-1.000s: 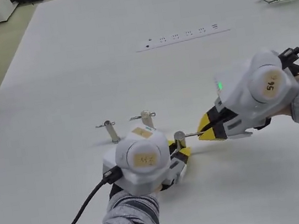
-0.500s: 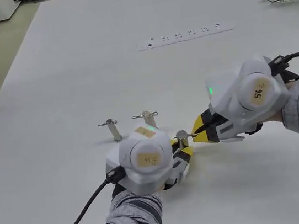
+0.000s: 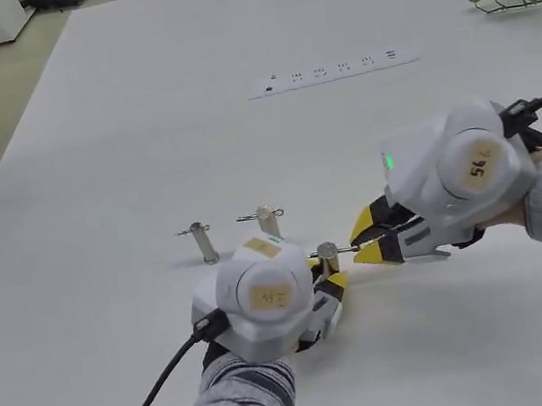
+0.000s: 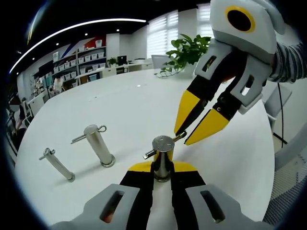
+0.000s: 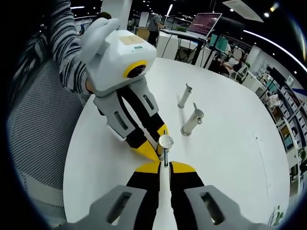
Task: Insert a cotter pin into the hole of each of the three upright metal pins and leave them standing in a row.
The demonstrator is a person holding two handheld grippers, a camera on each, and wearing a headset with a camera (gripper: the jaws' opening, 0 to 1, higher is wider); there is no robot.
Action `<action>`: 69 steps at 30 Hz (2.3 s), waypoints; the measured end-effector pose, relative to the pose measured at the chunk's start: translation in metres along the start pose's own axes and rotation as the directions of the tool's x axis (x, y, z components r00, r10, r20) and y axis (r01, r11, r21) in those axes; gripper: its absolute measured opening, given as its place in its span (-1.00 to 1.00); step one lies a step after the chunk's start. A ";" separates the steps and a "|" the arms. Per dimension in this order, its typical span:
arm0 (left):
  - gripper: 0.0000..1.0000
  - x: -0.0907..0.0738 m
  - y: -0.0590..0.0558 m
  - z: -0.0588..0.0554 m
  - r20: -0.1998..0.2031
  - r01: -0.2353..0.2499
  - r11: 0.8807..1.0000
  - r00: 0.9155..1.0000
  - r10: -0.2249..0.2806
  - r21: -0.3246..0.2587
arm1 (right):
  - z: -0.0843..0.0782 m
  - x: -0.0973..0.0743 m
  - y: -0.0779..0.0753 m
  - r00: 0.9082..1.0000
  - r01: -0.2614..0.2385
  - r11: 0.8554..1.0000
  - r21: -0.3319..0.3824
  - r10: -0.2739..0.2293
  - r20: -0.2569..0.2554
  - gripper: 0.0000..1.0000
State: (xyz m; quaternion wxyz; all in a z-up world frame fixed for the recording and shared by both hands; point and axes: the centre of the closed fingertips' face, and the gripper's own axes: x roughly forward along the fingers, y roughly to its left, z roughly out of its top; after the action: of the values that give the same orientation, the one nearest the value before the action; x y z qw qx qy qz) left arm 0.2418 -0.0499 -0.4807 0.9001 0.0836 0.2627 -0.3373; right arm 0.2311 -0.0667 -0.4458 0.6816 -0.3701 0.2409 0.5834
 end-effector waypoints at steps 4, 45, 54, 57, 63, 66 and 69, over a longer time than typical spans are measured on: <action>-0.81 0.001 0.000 0.000 0.001 -0.007 1.000 1.000 0.007 -0.004 | 0.000 0.000 -0.002 1.000 0.006 1.000 0.004 -0.006 -0.001 -1.00; -0.50 -0.007 0.007 -0.012 -0.045 -0.048 0.999 0.998 0.049 0.008 | 0.014 0.007 -0.004 1.000 0.026 0.998 0.050 -0.027 0.011 -0.86; -0.18 -0.027 0.005 0.000 0.005 0.012 1.000 1.000 -0.012 0.002 | 0.031 0.009 -0.001 0.996 -0.034 0.984 0.172 0.019 0.089 -0.71; -0.11 -0.034 0.004 0.003 0.019 0.017 1.000 1.000 -0.017 0.004 | 0.032 0.016 0.002 0.996 -0.051 0.980 0.193 0.034 0.088 -0.72; 0.05 -0.045 0.006 0.007 0.036 0.027 1.000 0.999 -0.027 -0.002 | 0.033 0.026 0.005 0.996 -0.066 0.978 0.196 0.054 0.068 -0.75; 0.12 -0.051 0.008 0.008 0.041 0.030 1.000 0.999 -0.030 -0.001 | 0.033 0.028 0.004 0.997 -0.067 0.979 0.192 0.057 0.059 -0.77; 0.19 -0.058 0.009 0.010 0.054 0.036 0.999 0.998 -0.037 0.006 | 0.031 0.031 0.005 0.997 -0.073 0.980 0.185 0.065 0.050 -0.79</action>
State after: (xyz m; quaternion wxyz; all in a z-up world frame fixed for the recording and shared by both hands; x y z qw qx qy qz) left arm 0.2149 -0.0143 -0.4420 0.9004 0.0718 0.2388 -0.3565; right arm 0.2290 -0.0232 -0.4514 0.6977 -0.2833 0.2922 0.5895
